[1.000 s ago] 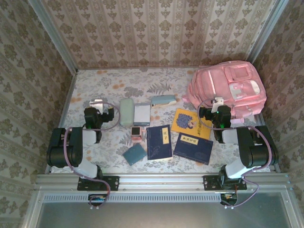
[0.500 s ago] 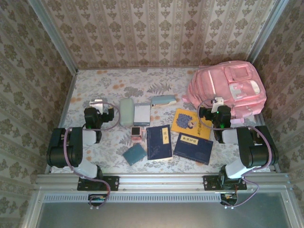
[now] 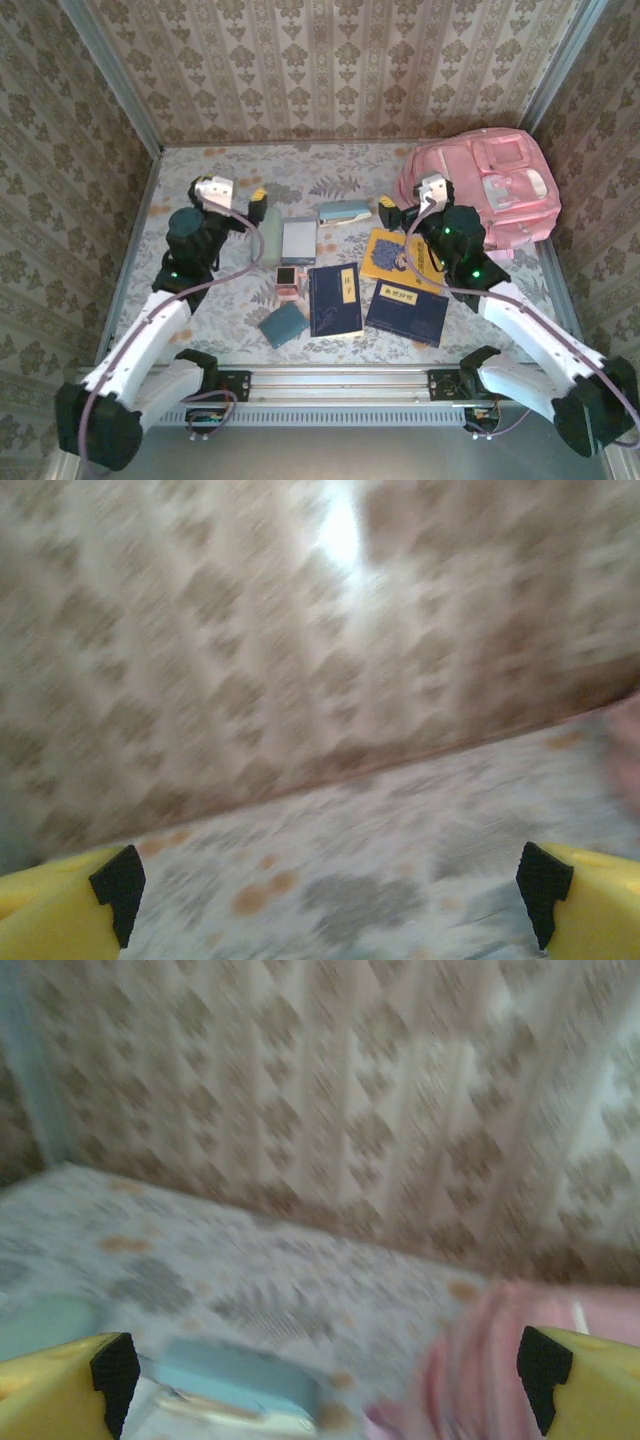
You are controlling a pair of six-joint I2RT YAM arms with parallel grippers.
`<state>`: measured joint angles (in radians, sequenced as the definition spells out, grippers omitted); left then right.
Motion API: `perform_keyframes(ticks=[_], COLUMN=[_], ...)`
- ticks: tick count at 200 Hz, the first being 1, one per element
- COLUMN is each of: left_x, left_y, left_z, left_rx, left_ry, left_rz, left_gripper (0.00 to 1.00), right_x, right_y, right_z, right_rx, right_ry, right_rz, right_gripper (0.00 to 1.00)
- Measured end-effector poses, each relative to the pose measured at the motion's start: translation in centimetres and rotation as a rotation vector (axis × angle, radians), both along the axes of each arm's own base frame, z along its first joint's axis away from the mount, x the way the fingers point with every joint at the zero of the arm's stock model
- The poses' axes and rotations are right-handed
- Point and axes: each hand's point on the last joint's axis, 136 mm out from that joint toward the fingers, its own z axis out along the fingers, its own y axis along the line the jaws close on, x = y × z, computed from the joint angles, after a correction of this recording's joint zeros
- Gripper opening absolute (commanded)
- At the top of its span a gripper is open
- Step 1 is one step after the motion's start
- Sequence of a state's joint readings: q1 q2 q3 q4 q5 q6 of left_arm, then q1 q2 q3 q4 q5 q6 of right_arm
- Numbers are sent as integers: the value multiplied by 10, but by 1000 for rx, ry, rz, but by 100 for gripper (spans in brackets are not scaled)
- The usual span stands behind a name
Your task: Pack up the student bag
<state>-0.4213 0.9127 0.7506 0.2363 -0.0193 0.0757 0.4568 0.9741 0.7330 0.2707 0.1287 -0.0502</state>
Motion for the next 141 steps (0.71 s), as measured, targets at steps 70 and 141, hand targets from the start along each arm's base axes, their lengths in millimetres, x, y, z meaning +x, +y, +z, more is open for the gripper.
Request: perform_keyframes(ticks=[70, 141], left_x=[-37, -33], left_y=[-53, -52], left_z=[18, -93], left_rx=[86, -8], left_ry=[419, 933], left_rz=[-28, 25], left_gripper=[100, 100], right_x=[-35, 29], right_y=[-21, -60], right_z=[67, -40], right_rx=[161, 46], right_ry=[241, 664], right_rz=[-156, -415], right_gripper=[100, 100])
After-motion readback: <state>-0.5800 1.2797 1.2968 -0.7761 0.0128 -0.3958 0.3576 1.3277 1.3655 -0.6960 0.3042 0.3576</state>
